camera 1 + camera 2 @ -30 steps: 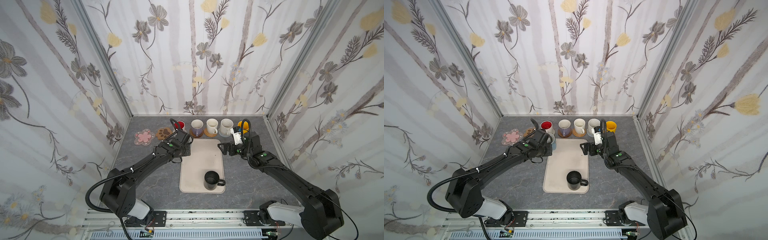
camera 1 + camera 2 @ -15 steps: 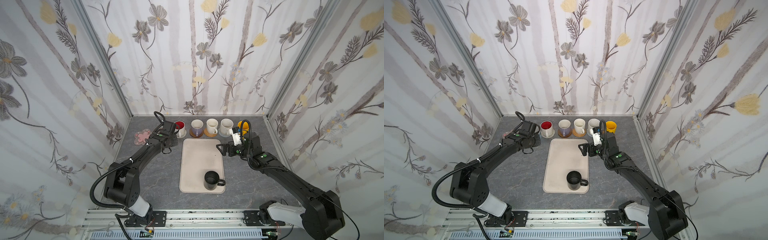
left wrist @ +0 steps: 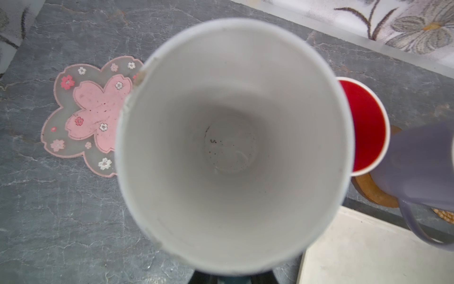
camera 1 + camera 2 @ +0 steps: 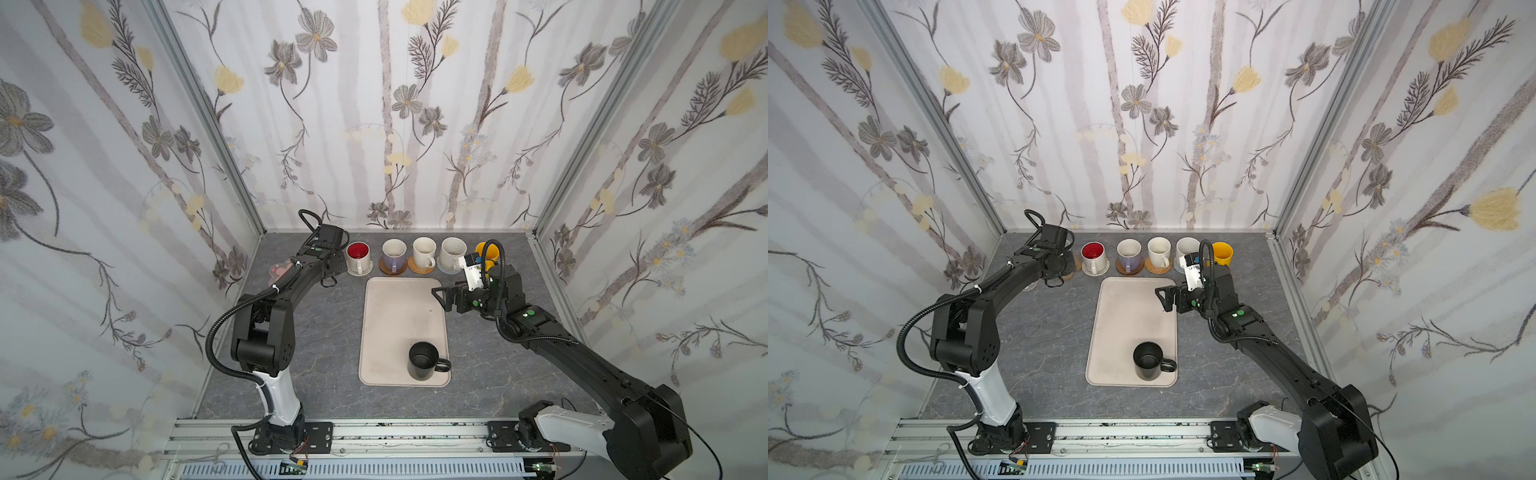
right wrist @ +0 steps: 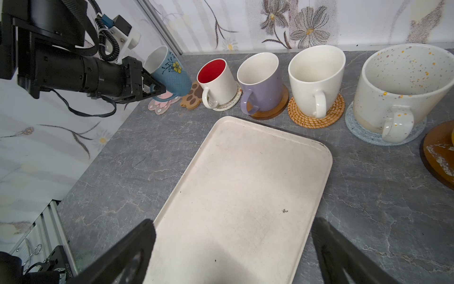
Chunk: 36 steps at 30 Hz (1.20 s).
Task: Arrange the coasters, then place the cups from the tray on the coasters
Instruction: 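Lower the light-blue mug onto the paw-print coaster with the left gripper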
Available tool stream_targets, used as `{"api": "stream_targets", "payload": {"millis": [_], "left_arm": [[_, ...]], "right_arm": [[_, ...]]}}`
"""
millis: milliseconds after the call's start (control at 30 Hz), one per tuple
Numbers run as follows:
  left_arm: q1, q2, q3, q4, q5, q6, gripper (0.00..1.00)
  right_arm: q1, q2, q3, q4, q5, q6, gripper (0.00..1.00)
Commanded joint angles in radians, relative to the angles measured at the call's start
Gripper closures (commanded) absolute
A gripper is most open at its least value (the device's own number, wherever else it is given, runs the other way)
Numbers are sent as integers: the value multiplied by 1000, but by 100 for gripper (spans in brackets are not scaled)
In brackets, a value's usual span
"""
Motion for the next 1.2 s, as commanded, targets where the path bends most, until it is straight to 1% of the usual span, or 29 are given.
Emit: {"api": "stream_targets", "payload": {"millis": [0,167,500,700,1000,1033,1167], "left_arm": [[21,43,50,52,-27,-2,100],[44,99,93,55,-25,1,100],[53,161,129,68,-11,7,100],[55,179,121,78,-13,2,100],[56,165,72,90,-6,-10,100],[56,165,68,92,-5,-11,98],[54,165,54,96,7,-12,84]], "right_arm": [[0,0,0,45,-8,7,0],[1,4,2,43,0,3,0],[-3,29,8,45,-6,3,0],[-6,33,9,44,-3,3,0],[-10,33,9,44,-6,3,1],[-10,33,8,44,-7,3,1],[-10,26,7,44,-2,3,0]]}}
